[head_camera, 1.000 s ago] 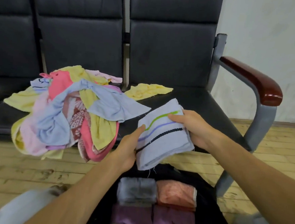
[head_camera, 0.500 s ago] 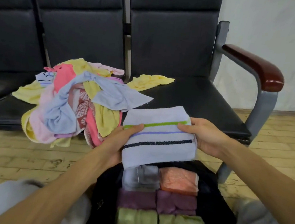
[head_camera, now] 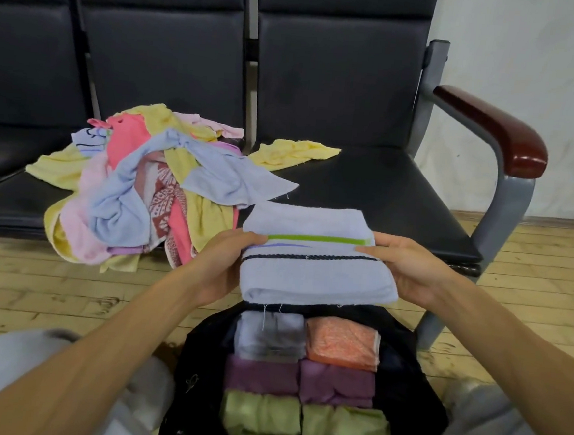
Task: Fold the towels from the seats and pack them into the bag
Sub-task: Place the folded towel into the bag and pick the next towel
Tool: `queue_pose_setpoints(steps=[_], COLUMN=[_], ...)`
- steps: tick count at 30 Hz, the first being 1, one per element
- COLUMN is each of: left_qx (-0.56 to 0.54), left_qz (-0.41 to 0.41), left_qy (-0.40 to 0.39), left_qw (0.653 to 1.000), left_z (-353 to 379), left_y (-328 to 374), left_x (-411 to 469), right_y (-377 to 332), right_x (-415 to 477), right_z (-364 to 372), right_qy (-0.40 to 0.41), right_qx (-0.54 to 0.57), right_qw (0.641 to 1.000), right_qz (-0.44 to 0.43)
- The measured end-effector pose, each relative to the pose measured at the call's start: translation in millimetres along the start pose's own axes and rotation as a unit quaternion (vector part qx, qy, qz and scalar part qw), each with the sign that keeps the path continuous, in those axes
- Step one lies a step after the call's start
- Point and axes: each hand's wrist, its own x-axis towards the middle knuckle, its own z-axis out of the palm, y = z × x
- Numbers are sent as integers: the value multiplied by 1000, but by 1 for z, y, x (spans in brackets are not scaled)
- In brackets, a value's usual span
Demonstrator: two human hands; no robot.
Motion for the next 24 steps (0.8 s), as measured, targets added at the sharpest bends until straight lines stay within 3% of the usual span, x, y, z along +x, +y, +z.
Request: queue_pose_setpoints(steps=[4,7,10,15,20,24], left_qx=[-35,-45,-46,-75,18,66], left_qz=[36,53,22,-34,-13,28], left_qy=[-52,-61,-56,-54,-76,-33], left_qw=[997,996,997,995,997,997], left_z=[-3,-5,-7,-6,-4,-3], left_y=[-3,-6,-8,-5,-9,-18], left_x=[4,10,12,13,15,16], right_y=[-1,-1,-2,0,7,13], right_x=[2,3,3,5,9,14], right_z=[1,0,0,-1,1,2], right_qy=[-20,27,75,73,38,24], right_qx=[21,16,54,75,-21,-36], right_qw=[999,999,995,994,997,996], right_qz=[-24,-34,-26,36,66,76])
